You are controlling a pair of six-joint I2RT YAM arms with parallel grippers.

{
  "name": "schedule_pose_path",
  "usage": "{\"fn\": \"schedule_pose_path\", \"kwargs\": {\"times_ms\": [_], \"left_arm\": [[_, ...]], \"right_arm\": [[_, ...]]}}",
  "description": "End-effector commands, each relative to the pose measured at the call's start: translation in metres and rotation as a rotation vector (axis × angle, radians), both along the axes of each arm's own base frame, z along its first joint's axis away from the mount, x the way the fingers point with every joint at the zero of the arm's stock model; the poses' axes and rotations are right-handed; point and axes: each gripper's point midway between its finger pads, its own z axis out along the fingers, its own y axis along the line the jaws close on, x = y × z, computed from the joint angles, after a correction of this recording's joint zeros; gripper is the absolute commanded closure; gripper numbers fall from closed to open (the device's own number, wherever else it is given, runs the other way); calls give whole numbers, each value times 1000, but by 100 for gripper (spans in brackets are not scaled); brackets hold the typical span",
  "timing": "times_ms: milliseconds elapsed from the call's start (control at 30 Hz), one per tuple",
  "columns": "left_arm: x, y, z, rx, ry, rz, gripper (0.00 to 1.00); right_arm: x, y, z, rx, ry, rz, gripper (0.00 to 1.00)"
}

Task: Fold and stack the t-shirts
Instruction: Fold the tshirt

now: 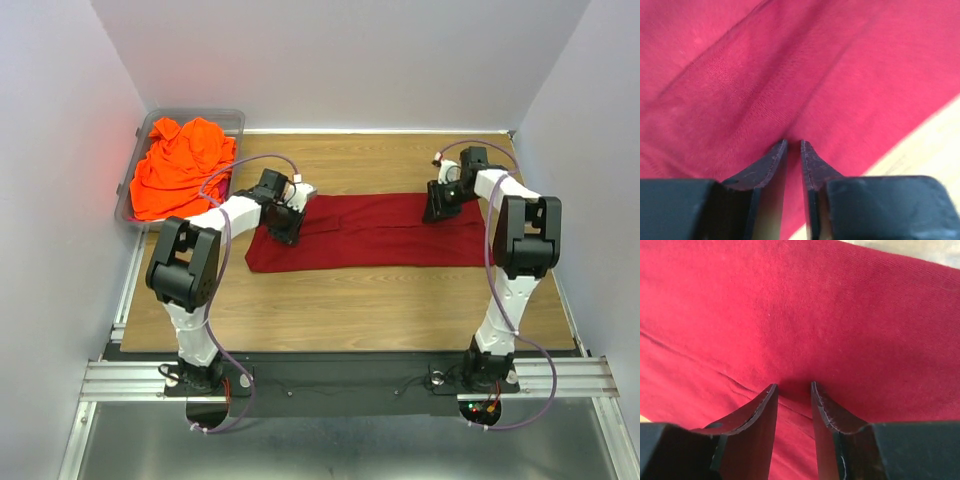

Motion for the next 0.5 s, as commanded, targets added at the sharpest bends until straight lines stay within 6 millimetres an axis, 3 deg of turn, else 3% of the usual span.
{"fn": "schedule_pose_path", "kwargs": {"times_ms": [0,33,67,100,167,200,233,267,300,333,367,400,467], "left_arm": [[25,9,-7,65,-31,123,75],[28,13,-23,104,-2,132,76],[41,16,-19,134,-18,142,76],[45,21,-35,164,13,139,77],[61,22,-38,180,5,132,77],[81,18,-37,188,-12,128,77],[93,17,-36,196,-26,118,77],[123,9,-12,173,-99,89,76],[117,10,-31,195,-59,54,75],[149,-1,-19,175,-122,47,73],[158,-8,-14,165,-132,11,72],[188,-22,9,129,-210,1,71],[211,-26,33,123,-286,20,69]], "right_arm": [[-37,-5,-23,-24,102,27,62],[-48,-2,-29,-15,134,31,64],[-69,2,-39,-4,192,33,65],[-92,8,-47,10,246,42,65],[-115,18,-50,33,294,58,66],[-126,25,-50,49,320,66,67],[-134,36,-42,99,329,80,67],[-165,60,-43,124,400,152,66],[-174,77,-35,153,407,200,66],[-196,111,-24,204,448,312,64],[-202,129,-10,248,432,355,60],[-205,147,3,300,420,395,58],[-208,173,28,381,400,445,55]]}}
